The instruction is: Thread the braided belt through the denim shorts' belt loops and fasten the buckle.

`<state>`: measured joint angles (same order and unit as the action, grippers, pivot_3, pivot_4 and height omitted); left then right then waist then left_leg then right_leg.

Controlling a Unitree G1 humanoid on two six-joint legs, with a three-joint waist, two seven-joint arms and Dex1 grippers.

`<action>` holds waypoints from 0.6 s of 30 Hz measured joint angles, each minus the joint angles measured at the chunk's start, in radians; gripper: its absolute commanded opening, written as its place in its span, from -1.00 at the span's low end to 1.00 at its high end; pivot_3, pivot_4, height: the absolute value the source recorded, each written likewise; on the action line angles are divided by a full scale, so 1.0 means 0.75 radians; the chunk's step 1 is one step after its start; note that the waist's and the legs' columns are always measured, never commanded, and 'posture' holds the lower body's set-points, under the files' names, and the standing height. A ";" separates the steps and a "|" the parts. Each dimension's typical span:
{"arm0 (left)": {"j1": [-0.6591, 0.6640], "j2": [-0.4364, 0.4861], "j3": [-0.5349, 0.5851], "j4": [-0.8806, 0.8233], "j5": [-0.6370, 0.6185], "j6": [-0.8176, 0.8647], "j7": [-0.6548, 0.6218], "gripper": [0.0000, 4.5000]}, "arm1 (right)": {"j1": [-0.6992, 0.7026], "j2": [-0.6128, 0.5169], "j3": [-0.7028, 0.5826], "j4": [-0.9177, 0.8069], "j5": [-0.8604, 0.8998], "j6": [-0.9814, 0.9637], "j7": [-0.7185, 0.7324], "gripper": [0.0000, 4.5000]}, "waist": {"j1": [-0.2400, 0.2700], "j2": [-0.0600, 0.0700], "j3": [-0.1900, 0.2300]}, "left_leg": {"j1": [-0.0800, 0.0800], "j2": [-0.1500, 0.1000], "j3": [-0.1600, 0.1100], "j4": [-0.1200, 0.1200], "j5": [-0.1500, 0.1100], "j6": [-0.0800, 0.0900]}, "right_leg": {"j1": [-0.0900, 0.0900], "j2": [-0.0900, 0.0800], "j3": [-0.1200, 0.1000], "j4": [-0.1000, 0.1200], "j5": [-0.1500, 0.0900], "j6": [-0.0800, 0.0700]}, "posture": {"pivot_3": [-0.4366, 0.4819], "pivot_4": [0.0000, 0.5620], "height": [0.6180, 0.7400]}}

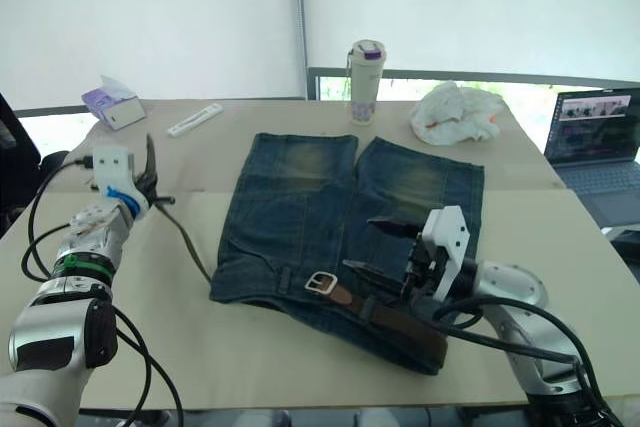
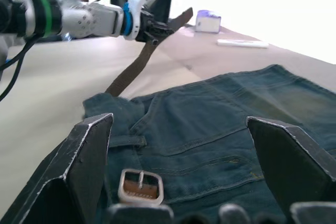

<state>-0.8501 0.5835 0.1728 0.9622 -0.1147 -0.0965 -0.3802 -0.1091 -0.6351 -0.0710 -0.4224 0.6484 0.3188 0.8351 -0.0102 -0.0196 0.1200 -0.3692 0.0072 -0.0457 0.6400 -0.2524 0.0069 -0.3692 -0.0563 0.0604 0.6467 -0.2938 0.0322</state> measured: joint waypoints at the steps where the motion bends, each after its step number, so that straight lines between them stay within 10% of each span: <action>1: 0.026 0.002 -0.039 -0.076 0.020 -0.083 -0.066 -0.97 | 0.000 0.006 -0.014 -0.003 0.010 0.010 -0.011 1.00 | 0.000 0.000 0.000 | 0.000 0.000 0.000 -0.001 0.001 -0.001 | 0.000 -0.001 0.000 0.000 0.000 0.000 | -0.05 -0.47 1.00; 9: 0.243 0.220 -0.456 -0.489 0.208 -0.872 -0.695 -0.97 | 0.044 -0.087 -0.104 -0.014 0.037 0.033 0.038 1.00 | -0.007 0.003 0.000 | 0.002 0.001 0.003 -0.007 0.002 -0.002 | 0.001 -0.002 0.004 -0.006 0.000 0.001 | -0.05 -0.47 1.00; 18: 0.356 0.415 -0.537 -0.495 0.513 -1.290 -0.640 -0.97 | 0.087 -0.075 -0.068 -0.076 -0.025 0.033 0.033 1.00 | -0.007 0.007 0.002 | 0.002 0.004 0.007 -0.007 0.002 -0.001 | 0.001 0.003 0.006 -0.007 0.000 0.001 | -0.05 -0.47 1.00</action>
<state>-0.5831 0.8948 -0.2302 0.5907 0.2699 -1.0638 -0.8602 -0.0441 -0.6915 -0.1223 -0.4792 0.6296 0.3438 0.8599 -0.0153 -0.0144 0.1214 -0.3677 0.0104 -0.0408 0.6348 -0.2506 0.0065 -0.3682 -0.0539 0.0649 0.6418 -0.2937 0.0331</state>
